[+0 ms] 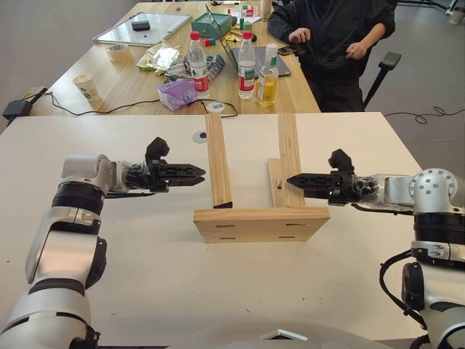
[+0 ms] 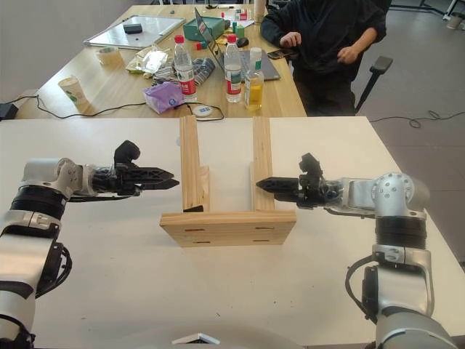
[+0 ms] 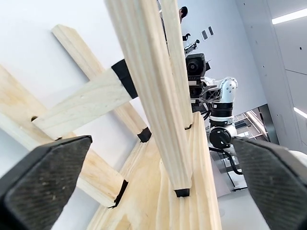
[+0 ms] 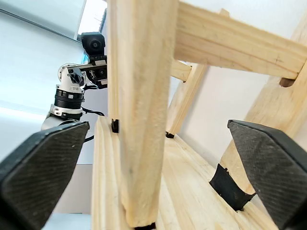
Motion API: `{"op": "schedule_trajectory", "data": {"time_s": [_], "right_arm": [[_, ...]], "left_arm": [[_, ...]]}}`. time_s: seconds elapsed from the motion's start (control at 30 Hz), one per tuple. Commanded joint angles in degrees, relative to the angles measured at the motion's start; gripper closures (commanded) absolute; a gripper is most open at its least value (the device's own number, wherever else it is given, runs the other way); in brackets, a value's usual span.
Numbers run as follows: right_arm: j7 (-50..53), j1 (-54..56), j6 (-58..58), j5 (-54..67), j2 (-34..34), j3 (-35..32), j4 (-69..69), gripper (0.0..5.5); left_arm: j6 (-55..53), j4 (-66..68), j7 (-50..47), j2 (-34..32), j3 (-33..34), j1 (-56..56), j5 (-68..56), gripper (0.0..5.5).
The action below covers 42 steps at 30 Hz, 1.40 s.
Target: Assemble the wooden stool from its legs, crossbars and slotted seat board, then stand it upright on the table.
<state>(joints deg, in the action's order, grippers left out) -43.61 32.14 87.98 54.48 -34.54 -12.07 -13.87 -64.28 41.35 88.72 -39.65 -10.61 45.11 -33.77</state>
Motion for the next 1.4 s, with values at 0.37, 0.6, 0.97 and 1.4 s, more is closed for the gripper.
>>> {"op": "schedule_trajectory", "data": {"time_s": [0.37,0.6,0.97,1.4], "right_arm": [[-32.1,-37.1,-46.1,-13.7,-17.3,-11.9,23.5,0.16],[-28.5,-41.1,-69.3,-27.6,-10.3,-1.7,24.0,0.16],[-25.5,-32.3,-76.3,-33.8,-4.6,11.4,14.7,0.1],[-25.6,-30.5,-75.2,-31.7,-3.7,13.3,15.8,2.63]], "left_arm": [[39.1,-25.5,-2.7,-8.5,18.7,-28.0,4.7,0.13],[57.8,-28.5,-2.8,-3.2,14.5,-36.9,10.2,0.13],[61.5,-28.2,-8.3,6.1,8.8,-38.0,11.1,0.72],[60.8,-29.1,-8.2,7.4,6.4,-36.3,10.6,3.01]]}}
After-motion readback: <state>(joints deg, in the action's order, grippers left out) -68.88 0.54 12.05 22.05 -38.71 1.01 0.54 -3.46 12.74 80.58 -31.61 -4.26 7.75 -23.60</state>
